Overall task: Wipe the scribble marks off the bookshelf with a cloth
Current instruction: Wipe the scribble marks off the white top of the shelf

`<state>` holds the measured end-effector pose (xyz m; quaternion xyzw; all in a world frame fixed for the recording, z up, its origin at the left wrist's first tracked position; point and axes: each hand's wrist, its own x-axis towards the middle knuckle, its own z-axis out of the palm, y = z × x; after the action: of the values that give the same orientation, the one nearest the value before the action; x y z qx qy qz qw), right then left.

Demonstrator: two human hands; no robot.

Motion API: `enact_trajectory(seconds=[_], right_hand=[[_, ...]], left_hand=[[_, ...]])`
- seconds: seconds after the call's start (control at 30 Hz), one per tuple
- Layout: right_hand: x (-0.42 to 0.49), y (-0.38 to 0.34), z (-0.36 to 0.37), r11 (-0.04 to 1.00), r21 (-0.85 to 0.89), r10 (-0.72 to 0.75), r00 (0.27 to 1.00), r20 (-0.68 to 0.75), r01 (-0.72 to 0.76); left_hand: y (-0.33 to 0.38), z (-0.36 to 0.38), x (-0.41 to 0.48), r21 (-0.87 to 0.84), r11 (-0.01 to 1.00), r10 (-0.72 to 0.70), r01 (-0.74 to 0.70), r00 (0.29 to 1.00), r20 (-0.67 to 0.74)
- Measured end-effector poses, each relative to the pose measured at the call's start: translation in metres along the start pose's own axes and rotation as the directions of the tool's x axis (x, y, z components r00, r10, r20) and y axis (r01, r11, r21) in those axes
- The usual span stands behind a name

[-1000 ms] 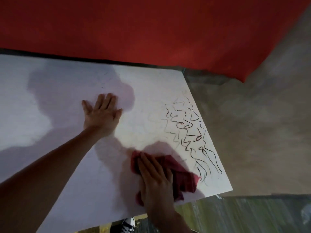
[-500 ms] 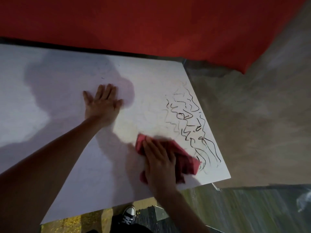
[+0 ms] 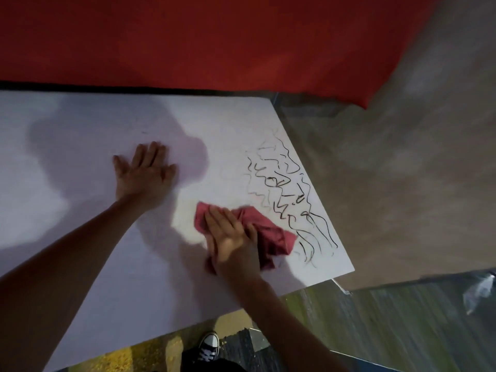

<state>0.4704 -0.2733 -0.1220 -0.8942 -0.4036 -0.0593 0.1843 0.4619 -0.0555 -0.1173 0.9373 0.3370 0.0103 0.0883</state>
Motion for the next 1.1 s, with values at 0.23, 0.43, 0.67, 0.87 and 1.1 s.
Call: enact_trajectory(seconds=[0.23, 0.43, 0.67, 0.87, 1.1], right_hand=[[-0.003, 0.054, -0.025, 0.994, -0.104, 0.029, 0.997, -0.068, -0.036], [0.078, 0.066, -0.008, 0.960, -0.080, 0.274, 0.959, 0.065, -0.269], [-0.046, 0.049, -0.028, 0.998, -0.065, -0.011, 0.993, -0.115, 0.004], [0.071, 0.074, -0.013, 0.989, 0.013, 0.150, 0.987, 0.063, -0.151], [0.147, 0.092, -0.002, 0.973, -0.083, 0.224, 0.967, 0.124, -0.215]], left_hand=[[0.002, 0.000, 0.001, 0.004, 1.000, -0.013, 0.013, 1.000, 0.011], [0.003, -0.003, -0.001, 0.000, 1.000, -0.010, 0.010, 1.000, 0.014], [0.002, -0.001, 0.002, -0.016, 1.000, -0.008, 0.007, 1.000, -0.007], [0.003, -0.001, 0.004, -0.005, 1.000, -0.011, 0.011, 1.000, 0.004], [0.003, -0.002, 0.003, 0.005, 1.000, -0.020, 0.020, 0.999, 0.038]])
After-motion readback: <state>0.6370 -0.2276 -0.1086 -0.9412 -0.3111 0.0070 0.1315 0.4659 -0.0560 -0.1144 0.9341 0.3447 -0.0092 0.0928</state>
